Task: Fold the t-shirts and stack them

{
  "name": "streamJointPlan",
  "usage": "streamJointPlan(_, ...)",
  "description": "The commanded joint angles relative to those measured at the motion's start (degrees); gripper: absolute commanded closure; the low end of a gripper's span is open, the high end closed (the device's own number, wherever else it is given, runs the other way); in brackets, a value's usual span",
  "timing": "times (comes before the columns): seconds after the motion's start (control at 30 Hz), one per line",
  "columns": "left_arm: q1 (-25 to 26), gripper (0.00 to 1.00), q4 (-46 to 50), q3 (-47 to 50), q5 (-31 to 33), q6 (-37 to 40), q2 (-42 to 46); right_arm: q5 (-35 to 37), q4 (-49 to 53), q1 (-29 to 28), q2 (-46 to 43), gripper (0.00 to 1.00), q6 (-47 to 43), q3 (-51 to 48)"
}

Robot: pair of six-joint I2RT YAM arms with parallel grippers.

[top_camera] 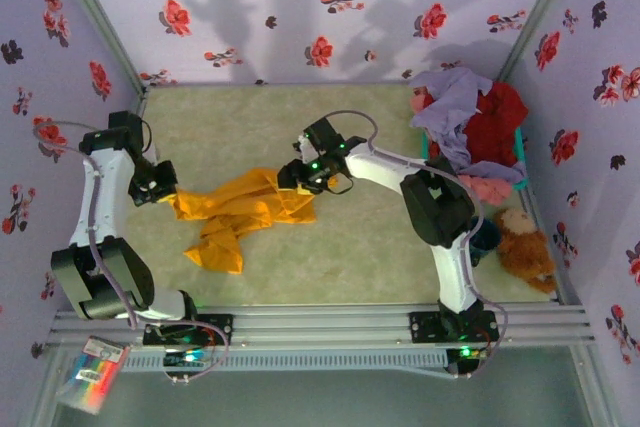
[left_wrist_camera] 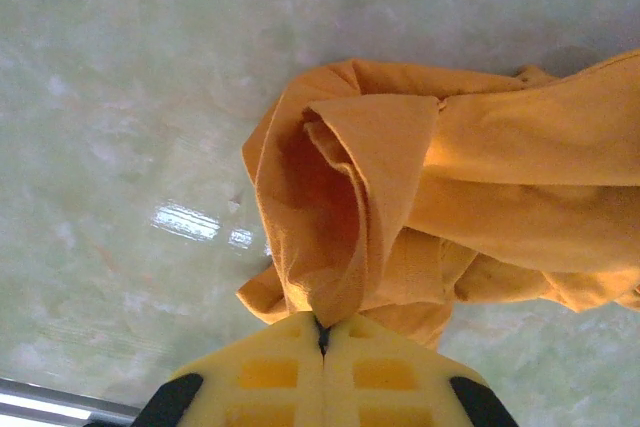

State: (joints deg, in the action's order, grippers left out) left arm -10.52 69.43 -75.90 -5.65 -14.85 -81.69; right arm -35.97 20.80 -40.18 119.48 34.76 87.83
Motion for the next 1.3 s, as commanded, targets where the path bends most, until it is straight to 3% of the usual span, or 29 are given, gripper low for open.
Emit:
streamJointPlan(0.0,-0.2,1.00,0.7,-1.1,-1.2,-0.8,-0.7,-2.2,0.0,-0.5,-1.0,0.43,0.1,-1.3)
streamJointPlan(0.23,0.0,1.00,0.5,-1.1,-1.3,-1.0,-0.8,-0.2,-0.1,-0.9,-2.3,0.50,0.0,-4.7)
streamJointPlan(0.33,0.2,1.00,0.6,-1.3,-1.3,-1.0,-0.8,0.2,-0.3,-0.8,-2.3,0.65,0.0,-4.8)
streamJointPlan(0.43,0.3,1.00,0.7,-1.8,-1.2,-0.6,-0.5,1.7,-0.2,-0.8,-3.6,0.86,0.0,-4.9)
streamJointPlan(0.53,0.4,1.00,1.2,-3.1,-1.2,0.3,-0.3,5.1,1.0,-0.4,-6.5,0.99,-0.5,-5.1)
streamJointPlan(0.8,1.5,1.00,-0.6,-11.4,-0.4,3.9,2.4,21.3,16.0,0.0,-19.3,1.00,-7.5,-0.2)
streamJointPlan(0.93,2.1,1.00,-3.7,-20.9,0.9,4.5,4.5,41.3,25.7,-0.4,-27.8,1.00,-10.1,7.4)
streamJointPlan(1.27,8.8,1.00,-11.3,-43.3,4.6,7.4,1.7,65.4,22.5,-0.2,-42.0,1.00,-21.4,19.5)
